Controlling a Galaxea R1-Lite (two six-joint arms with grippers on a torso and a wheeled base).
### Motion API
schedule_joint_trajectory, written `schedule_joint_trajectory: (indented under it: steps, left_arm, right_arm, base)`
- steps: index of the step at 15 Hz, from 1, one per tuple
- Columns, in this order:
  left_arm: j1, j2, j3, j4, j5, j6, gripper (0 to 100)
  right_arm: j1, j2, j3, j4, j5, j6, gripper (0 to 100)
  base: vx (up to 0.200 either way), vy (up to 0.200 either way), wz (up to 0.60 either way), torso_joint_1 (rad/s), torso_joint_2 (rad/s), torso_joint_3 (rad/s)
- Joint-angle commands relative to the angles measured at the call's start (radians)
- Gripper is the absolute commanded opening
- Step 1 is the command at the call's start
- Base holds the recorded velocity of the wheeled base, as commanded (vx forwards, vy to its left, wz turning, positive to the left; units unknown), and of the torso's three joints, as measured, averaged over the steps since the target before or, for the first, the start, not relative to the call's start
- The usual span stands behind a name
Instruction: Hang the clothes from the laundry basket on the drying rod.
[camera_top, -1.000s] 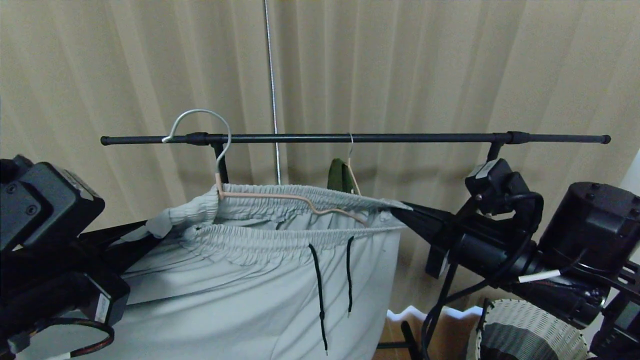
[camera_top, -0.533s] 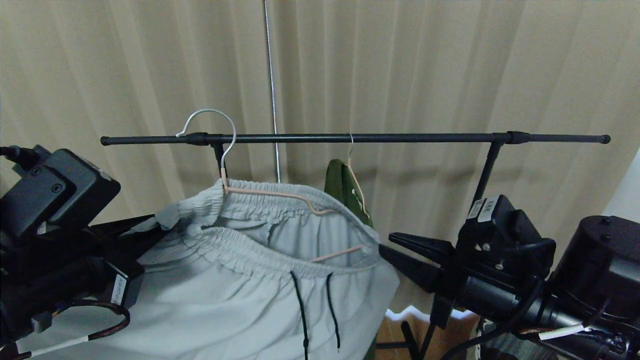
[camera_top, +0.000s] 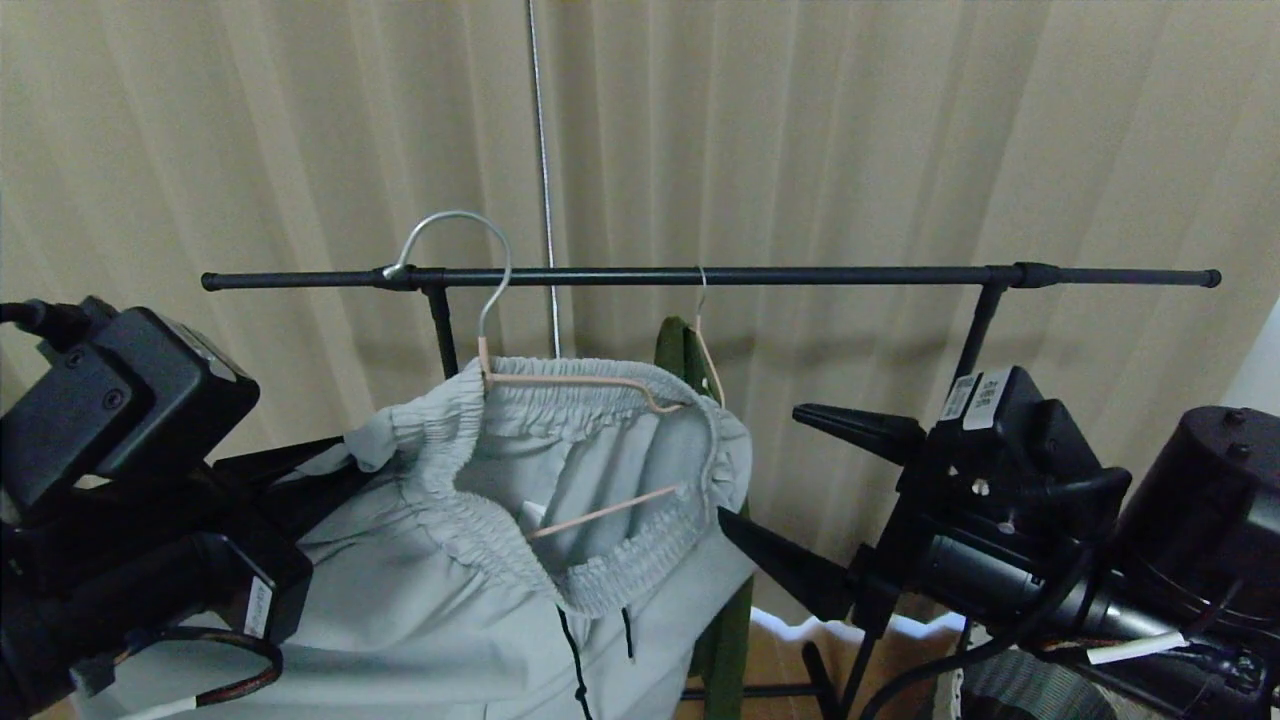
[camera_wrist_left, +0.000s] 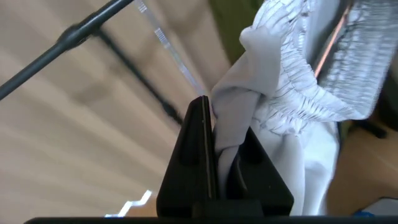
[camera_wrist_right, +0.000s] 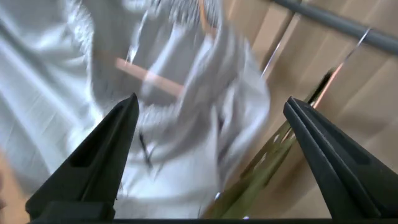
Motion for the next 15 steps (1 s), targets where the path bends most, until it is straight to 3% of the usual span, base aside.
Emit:
schedule_joint_trajectory:
  steps: [1,5,9,15]
  left_arm:
    - [-0.030,0.007,0.000,0.000,-0.037,0.006,0]
    - [-0.032,0.036,-0.014,-0.002,-0.118,0.062,0]
    - [-0.033,0.055,-0.022,-0.025,-0.158,0.126,0]
    - [-0.076,0.121,-0.028,-0.126,-0.158,0.135,0]
  right_arm:
    - [-0.001,0.001,-0.071,0.037,0.002,-0.037,100]
    - [-0.001,-0.011,-0.192,0.235,0.002,-0.106,100]
    - [0.007,-0.011,-0.246,0.350,0.079,-0.143,100]
    - [0.007,0.059,-0.314,0.379,0.151,-0.143,100]
  base:
    - [0.000,0.000,0.00,0.000,0.00,0.000]
    - [0.000,0.000,0.00,0.000,0.00,0.000]
    - [0.000,0.000,0.00,0.000,0.00,0.000]
    - [0.000,0.000,0.00,0.000,0.00,0.000]
